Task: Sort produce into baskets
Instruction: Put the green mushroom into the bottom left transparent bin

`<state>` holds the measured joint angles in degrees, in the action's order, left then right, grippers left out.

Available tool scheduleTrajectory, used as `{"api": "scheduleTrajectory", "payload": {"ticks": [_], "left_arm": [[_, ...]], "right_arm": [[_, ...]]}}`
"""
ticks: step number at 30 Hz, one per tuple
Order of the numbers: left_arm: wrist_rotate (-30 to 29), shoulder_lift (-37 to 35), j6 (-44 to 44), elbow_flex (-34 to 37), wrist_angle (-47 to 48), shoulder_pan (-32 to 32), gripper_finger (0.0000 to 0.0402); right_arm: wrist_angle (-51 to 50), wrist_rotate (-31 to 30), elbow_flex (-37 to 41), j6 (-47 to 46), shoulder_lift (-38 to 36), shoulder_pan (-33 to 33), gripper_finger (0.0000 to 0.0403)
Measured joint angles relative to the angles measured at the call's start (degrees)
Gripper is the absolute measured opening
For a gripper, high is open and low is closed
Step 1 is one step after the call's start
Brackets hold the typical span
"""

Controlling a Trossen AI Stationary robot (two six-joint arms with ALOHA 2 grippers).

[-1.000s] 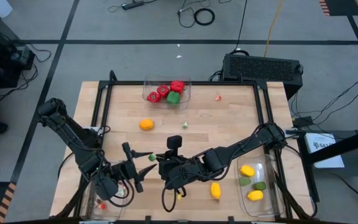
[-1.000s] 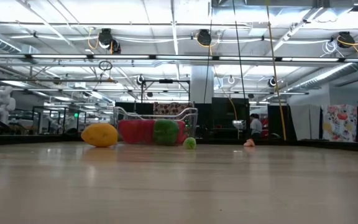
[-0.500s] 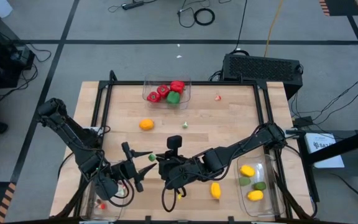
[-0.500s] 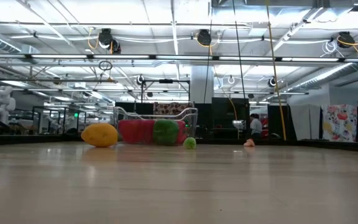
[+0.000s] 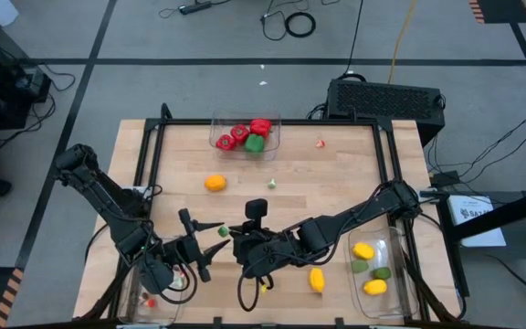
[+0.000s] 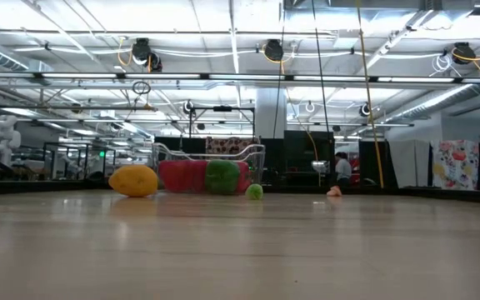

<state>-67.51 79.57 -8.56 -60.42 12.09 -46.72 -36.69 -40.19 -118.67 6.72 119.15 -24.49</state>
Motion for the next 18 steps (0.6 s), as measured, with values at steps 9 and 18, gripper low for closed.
{"api": "scheduleTrajectory", "payload": {"ticks": [9, 18], "left_arm": [[-0.5, 0.0, 0.0, 0.0, 0.0, 0.0, 0.0211], [-0.5, 0.0, 0.4, 0.0, 0.0, 0.0, 0.0168]], "right_arm": [[0.0, 0.0, 0.0, 0.0, 0.0, 0.0, 0.0043], [0.0, 0.0, 0.0, 0.0, 0.0, 0.0, 0.0043]]}}
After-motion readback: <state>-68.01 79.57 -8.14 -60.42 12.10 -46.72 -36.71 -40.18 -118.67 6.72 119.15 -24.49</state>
